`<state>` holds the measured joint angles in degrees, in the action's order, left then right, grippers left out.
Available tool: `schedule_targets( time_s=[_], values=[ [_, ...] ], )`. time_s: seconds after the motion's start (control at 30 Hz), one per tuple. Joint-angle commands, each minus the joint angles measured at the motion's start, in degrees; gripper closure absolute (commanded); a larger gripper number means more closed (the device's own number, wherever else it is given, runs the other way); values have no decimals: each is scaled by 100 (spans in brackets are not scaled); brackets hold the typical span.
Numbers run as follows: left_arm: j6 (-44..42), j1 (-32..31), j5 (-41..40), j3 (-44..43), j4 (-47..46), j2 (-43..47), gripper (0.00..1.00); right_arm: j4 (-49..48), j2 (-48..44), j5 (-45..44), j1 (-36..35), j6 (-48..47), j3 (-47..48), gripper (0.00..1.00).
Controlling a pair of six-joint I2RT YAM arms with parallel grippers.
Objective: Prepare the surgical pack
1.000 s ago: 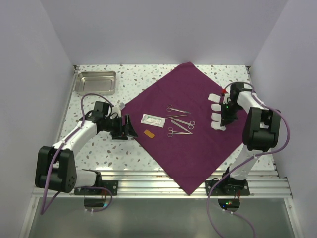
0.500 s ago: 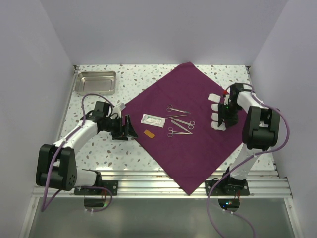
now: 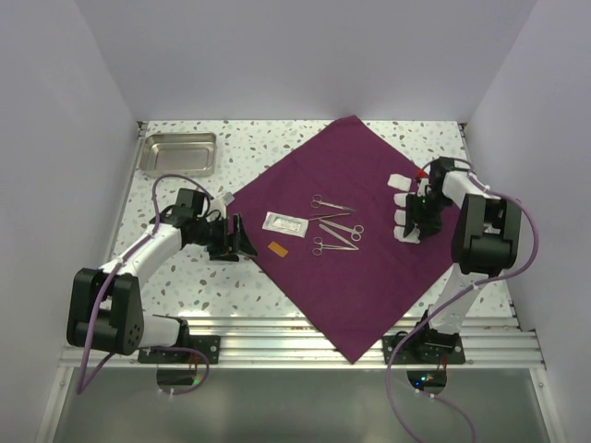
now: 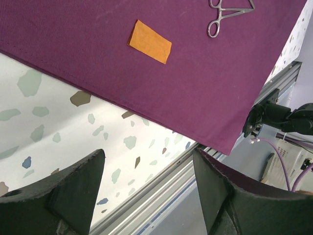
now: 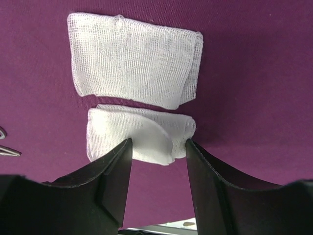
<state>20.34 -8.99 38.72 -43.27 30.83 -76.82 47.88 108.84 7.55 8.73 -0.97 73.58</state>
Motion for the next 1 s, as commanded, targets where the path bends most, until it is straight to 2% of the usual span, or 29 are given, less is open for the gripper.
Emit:
schedule_targets(
  time_s=[0.0,0.37,0.63,0.97],
  values=[
    [-109,56,118,-24,-182,44,23,-182,76,203,15,53,43,49],
    [-30,56,145,-15,-253,0,23,-165,-249,-193,181,53,-63,49],
    [-39,56,171,2,-271,-26,23,-200,-73,167,296,53,-72,49],
    [-12,56,180,11,-288,-53,23,-270,-3,589,296,53,-116,56]
  ],
)
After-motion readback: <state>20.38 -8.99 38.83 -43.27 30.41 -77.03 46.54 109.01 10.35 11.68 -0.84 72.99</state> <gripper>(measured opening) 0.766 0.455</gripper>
